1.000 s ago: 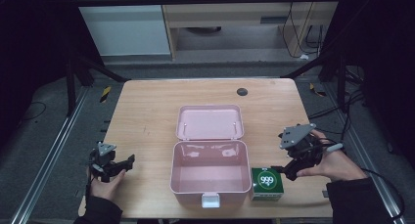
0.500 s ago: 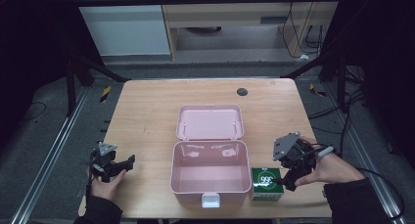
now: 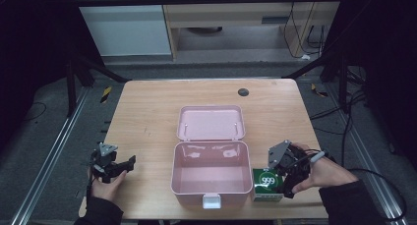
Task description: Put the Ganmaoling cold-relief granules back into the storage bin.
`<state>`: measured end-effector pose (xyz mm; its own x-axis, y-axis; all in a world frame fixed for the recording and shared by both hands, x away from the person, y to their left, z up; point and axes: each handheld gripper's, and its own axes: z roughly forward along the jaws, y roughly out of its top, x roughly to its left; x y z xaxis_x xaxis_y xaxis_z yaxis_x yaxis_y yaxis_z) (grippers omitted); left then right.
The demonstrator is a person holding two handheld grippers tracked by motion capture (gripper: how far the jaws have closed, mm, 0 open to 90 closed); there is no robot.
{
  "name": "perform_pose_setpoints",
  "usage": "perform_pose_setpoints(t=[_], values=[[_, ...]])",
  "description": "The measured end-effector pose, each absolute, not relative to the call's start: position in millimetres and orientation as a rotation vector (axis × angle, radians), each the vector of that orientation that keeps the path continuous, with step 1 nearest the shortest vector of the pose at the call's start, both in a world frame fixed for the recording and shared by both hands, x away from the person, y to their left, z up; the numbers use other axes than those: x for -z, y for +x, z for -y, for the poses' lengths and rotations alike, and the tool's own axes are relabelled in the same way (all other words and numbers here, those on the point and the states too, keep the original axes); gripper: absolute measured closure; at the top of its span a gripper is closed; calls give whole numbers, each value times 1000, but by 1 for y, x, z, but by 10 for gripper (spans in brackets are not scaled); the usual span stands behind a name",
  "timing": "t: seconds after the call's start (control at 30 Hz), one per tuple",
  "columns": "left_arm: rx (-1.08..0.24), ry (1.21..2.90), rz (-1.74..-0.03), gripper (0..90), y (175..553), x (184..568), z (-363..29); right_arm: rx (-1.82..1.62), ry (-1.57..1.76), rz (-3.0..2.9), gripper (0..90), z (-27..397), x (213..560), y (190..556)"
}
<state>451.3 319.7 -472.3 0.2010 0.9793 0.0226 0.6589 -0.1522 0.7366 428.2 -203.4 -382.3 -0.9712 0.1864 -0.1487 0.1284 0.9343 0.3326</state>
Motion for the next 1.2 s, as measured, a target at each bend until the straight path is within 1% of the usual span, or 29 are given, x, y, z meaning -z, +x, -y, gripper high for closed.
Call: perform_pose_setpoints(t=[0.63,1.2], values=[[-708,1891,-1520,241,452,472,-319,-403,198,-2958,11,192,406,429],[-708,1899,-1522,242,452,473,-319,-348,186,-3011,29,185,428,432]])
